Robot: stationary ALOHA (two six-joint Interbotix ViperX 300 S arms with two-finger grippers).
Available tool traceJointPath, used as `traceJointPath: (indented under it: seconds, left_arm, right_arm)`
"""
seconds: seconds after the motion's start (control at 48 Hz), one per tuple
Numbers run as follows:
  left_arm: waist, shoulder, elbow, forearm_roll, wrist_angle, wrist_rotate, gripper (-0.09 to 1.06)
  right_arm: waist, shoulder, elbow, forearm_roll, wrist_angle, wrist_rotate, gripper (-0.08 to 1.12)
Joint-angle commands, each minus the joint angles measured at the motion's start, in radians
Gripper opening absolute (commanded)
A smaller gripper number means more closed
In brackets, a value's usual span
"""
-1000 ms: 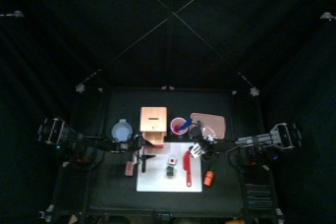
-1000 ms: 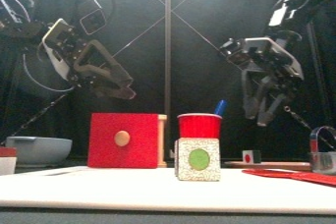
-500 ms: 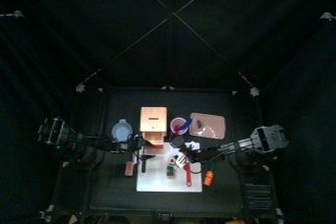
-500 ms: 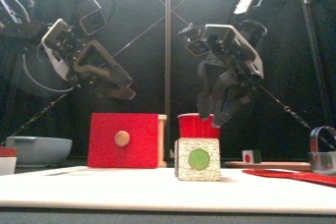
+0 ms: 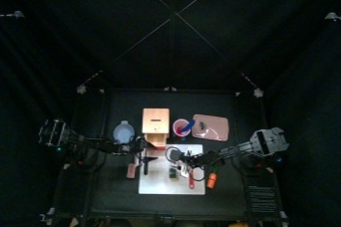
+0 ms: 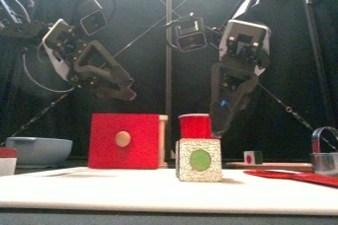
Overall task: Place sushi on board then cut the sushi with the knife then place the pieces on the plate
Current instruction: Place the 4 sushi pieces on the plate
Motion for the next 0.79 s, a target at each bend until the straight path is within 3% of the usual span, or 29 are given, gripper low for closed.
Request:
traceJointPath:
  seconds: [0.021, 0.208, 0.792]
  left_arm:
    - [0.003, -0.005, -0.023, -0.011, -0.005, 0.002, 0.88]
    - [0.005, -0.003, -0.021, -0.015, -0.002, 0.002, 0.88]
    - [0.012, -0.003, -0.015, -0.015, 0.002, 0.002, 0.88]
  right_arm:
    - [-0.021, -0.006, -0.034, 0.002, -0.006, -0.038, 0.84]
    - [-0.029, 0.048, -0.075, -0.021, 0.069, -0.031, 0.84]
    - [-0.031, 0.051, -0.083, 0.021, 0.008, -0.04, 0.84]
